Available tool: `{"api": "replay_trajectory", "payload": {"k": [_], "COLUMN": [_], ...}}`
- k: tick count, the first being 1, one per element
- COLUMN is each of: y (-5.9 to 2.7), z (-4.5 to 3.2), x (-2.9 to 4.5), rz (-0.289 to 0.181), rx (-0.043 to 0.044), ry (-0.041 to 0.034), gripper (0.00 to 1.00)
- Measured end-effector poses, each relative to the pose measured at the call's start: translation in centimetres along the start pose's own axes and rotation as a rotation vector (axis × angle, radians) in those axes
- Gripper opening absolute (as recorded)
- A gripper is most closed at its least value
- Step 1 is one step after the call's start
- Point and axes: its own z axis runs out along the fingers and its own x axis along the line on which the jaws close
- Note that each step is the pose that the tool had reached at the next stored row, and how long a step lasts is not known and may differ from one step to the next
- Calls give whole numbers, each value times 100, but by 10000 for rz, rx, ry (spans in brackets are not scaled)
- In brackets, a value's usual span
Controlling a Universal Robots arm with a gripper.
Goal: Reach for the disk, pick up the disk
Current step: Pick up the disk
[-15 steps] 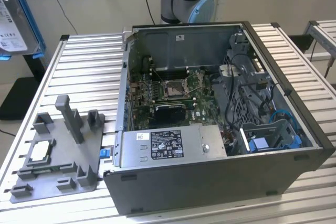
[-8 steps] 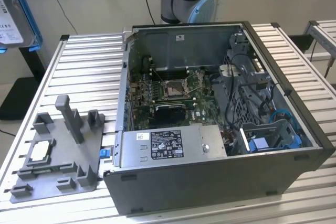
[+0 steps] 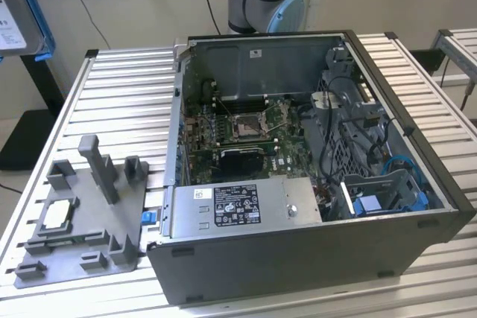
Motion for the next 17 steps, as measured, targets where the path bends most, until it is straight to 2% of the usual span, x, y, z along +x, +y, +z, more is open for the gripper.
{"api": "replay_trajectory", "payload": {"k": [6,13,17], "y": [-14,-171,-233], "z": [-6,-10,-12], "x": [1,3,4], "rz": [-2,-1,-3], "rx": [4,0,1], "ry": [-1,-1,-1], "gripper": [0,0,0]}}
